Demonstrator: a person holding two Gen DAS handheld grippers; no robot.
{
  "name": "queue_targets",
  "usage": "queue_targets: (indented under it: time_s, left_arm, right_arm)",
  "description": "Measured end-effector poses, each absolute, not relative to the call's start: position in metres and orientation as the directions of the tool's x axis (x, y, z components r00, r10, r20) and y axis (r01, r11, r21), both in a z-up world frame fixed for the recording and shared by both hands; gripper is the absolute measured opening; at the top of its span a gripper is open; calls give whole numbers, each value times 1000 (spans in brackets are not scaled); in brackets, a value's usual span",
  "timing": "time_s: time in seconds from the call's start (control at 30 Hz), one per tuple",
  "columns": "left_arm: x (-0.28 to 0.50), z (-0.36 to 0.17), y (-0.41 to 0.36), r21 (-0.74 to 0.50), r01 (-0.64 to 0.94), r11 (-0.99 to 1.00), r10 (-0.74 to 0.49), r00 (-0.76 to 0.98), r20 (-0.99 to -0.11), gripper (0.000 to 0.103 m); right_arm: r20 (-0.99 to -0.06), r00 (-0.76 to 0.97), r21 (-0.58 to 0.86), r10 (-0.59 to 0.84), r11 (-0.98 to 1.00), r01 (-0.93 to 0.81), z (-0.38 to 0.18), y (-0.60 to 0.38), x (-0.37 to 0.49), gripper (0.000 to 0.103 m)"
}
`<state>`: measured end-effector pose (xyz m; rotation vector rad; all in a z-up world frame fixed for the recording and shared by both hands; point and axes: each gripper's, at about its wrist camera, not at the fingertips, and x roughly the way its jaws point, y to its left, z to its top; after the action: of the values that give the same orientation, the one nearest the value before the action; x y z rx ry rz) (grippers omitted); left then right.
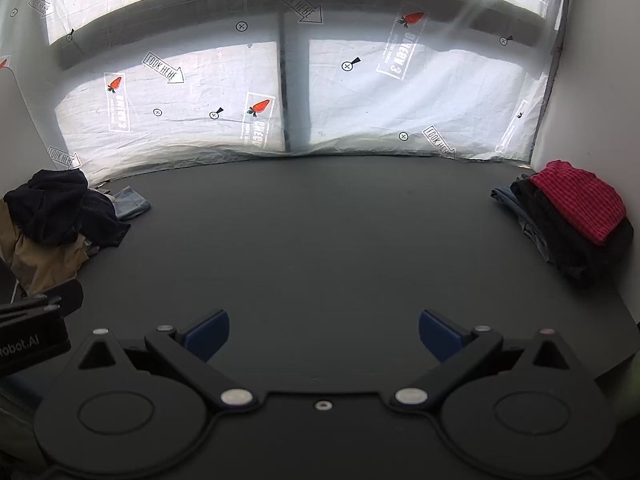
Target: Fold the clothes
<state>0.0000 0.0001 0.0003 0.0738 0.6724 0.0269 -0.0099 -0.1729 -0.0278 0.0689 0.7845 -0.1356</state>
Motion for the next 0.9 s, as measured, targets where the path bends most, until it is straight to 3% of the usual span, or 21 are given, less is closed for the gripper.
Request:
queue_targets:
  time_s: [0.9]
  left_arm:
    - [-2, -2, -2, 90, 1, 996, 55, 784, -619, 103]
  right_arm:
    - [-708, 699, 14, -95, 989, 149, -22, -177, -12, 102]
